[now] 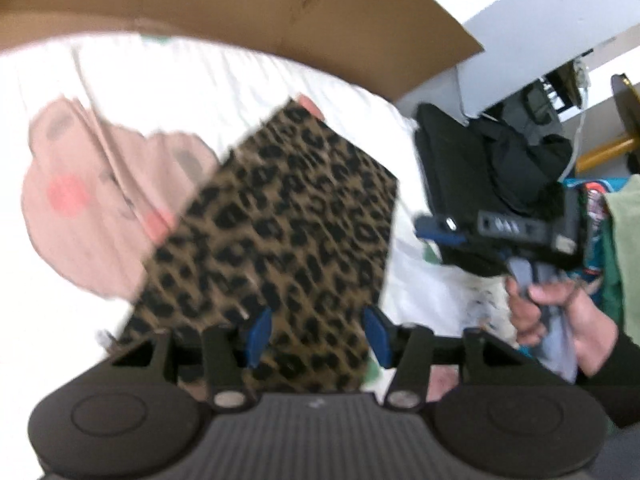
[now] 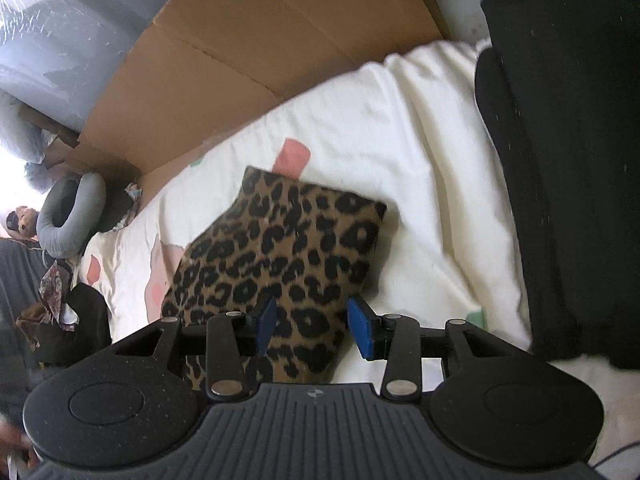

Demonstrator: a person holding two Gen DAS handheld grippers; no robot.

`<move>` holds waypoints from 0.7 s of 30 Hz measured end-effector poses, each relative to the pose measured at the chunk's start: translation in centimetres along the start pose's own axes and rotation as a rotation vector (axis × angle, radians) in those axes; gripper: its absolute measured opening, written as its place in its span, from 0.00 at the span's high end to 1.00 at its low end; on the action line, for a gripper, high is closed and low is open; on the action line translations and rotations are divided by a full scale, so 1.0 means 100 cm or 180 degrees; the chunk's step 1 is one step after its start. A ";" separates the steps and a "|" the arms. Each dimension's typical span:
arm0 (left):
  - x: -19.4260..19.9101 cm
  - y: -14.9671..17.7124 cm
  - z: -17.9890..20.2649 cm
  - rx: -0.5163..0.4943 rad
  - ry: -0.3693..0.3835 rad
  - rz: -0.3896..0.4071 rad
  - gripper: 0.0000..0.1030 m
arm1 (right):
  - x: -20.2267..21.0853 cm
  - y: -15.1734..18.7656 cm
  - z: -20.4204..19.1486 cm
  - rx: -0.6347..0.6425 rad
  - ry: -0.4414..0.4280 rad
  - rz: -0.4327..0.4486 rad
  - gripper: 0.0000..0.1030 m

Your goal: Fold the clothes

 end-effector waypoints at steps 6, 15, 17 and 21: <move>0.002 -0.023 -0.012 -0.0106 -0.0180 0.0133 0.47 | -0.001 0.011 0.000 -0.0042 -0.0007 -0.0046 0.55; -0.024 -0.044 -0.011 -0.0573 -0.0601 0.0367 0.46 | -0.011 0.028 0.002 -0.0083 -0.0004 -0.0192 0.55; -0.032 -0.045 -0.009 -0.0647 -0.0648 0.0376 0.47 | -0.014 0.031 0.001 -0.0070 -0.0004 -0.0220 0.55; -0.043 -0.042 -0.011 -0.0663 -0.0687 0.0328 0.54 | -0.018 0.036 0.000 -0.0067 -0.0001 -0.0272 0.55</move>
Point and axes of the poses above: each gripper's, at about its wrist camera, not at the fingertips, and x roughly against the way its jaws point, z to its right, y to its underside, the point moved 3 cm from there along -x, roughly the way its jaws point, and after that the axes turned 12 degrees about -y, right-handed, at the moved point
